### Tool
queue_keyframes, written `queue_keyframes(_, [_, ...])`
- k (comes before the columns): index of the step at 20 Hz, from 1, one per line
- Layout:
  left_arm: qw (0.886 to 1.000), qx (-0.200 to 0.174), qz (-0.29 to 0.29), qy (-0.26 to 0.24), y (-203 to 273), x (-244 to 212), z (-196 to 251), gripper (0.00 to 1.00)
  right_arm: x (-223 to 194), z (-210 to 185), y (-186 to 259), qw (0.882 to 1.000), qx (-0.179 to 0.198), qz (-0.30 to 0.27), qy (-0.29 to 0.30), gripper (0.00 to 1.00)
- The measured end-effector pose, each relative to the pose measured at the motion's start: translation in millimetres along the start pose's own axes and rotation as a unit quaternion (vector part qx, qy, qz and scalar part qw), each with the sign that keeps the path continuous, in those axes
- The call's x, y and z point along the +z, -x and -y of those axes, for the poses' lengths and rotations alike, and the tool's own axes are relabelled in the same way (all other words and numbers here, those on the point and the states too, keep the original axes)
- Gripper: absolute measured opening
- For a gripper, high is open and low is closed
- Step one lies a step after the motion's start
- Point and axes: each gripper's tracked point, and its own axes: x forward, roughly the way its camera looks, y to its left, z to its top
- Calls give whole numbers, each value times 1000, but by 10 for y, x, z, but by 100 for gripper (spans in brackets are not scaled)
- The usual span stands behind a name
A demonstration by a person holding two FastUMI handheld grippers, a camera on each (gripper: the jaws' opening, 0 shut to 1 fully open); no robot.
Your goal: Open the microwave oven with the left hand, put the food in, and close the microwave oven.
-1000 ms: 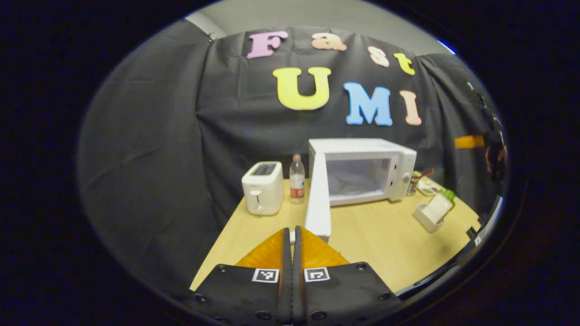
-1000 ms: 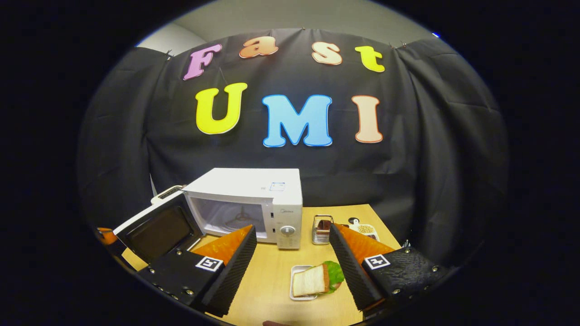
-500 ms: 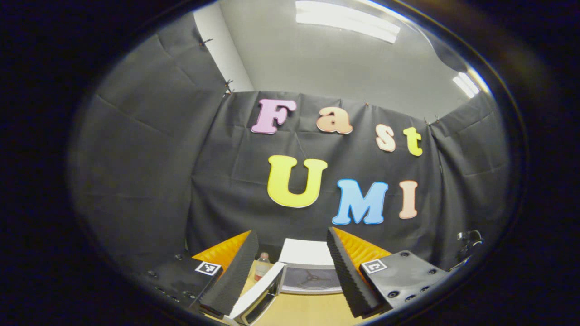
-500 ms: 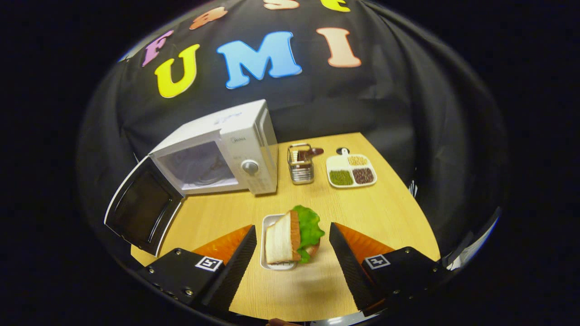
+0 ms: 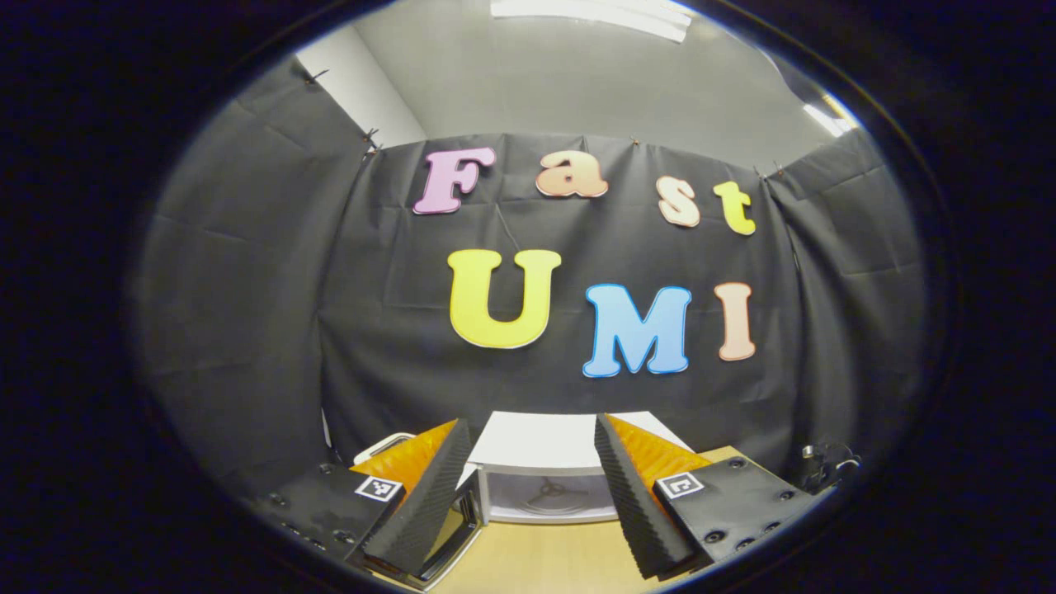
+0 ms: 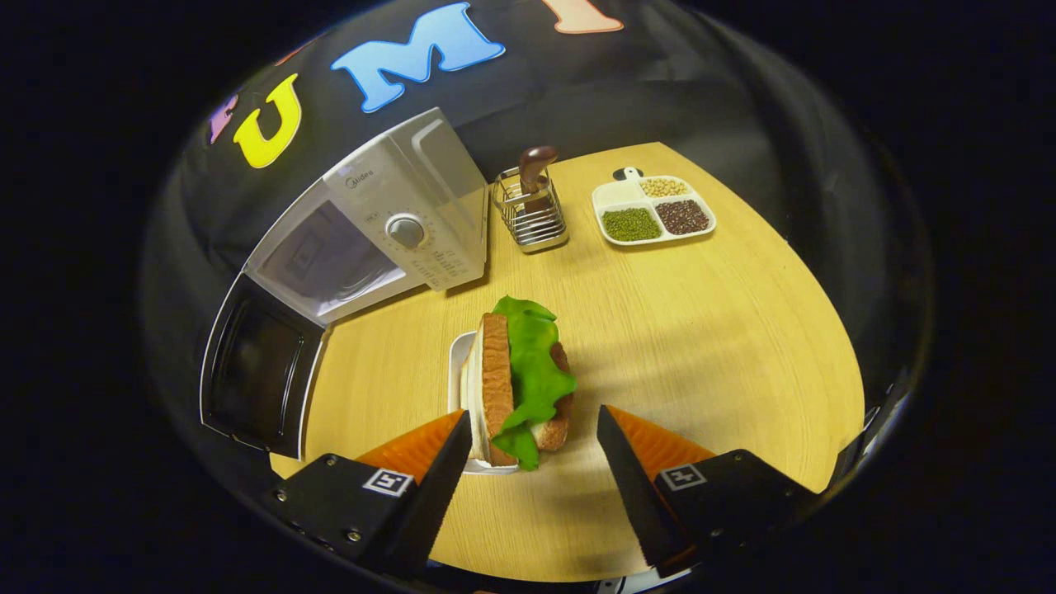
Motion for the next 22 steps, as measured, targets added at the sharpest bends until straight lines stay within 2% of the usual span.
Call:
queue_keyframes(1, [1000, 5, -3, -2, -19, -24, 32, 96, -11, -40, -34, 1000, 19, -2, -5, 83])
queue_keyframes(2, [1000, 9, -5, 0, -39, -29, 62, 96, 45, -92, 26, 999, 40, -7, -17, 70])
queue_keyframes(3, [1000, 9, -6, 4, -44, -50, 126, 97, 9, -115, -7, 998, 55, -20, -19, 40])
queue_keyframes(4, [1000, 9, -3, 6, -45, -24, 168, 97, 36, -112, -23, 997, 62, -19, -30, 40])
queue_keyframes(5, [1000, 5, 0, 7, -59, -23, 211, 96, 41, -83, -15, 997, 61, -23, -37, 25])
queue_keyframes(6, [1000, -2, 1, 6, -65, 0, 252, 96, 42, -101, 29, 997, 61, -20, -31, 16])
queue_keyframes(10, [1000, -16, 10, 13, -107, 97, 207, 95, 87, -292, 235, 998, 69, 6, -12, 16])
queue_keyframes(13, [1000, -22, 7, 11, -124, 123, 84, 96, 208, -588, 383, 993, 96, 40, -64, 16])
queue_keyframes(16, [999, -38, 15, 9, -95, 211, -112, 96, 384, -1009, 554, 977, 149, 81, -126, 16])
queue_keyframes(19, [999, -42, 17, 7, -61, 202, -376, 95, 519, -1454, 677, 957, 206, 111, -173, 16])
queue_keyframes(22, [999, -39, 18, 25, -20, 234, -636, 96, 569, -1832, 648, 939, 243, 114, -213, 16])
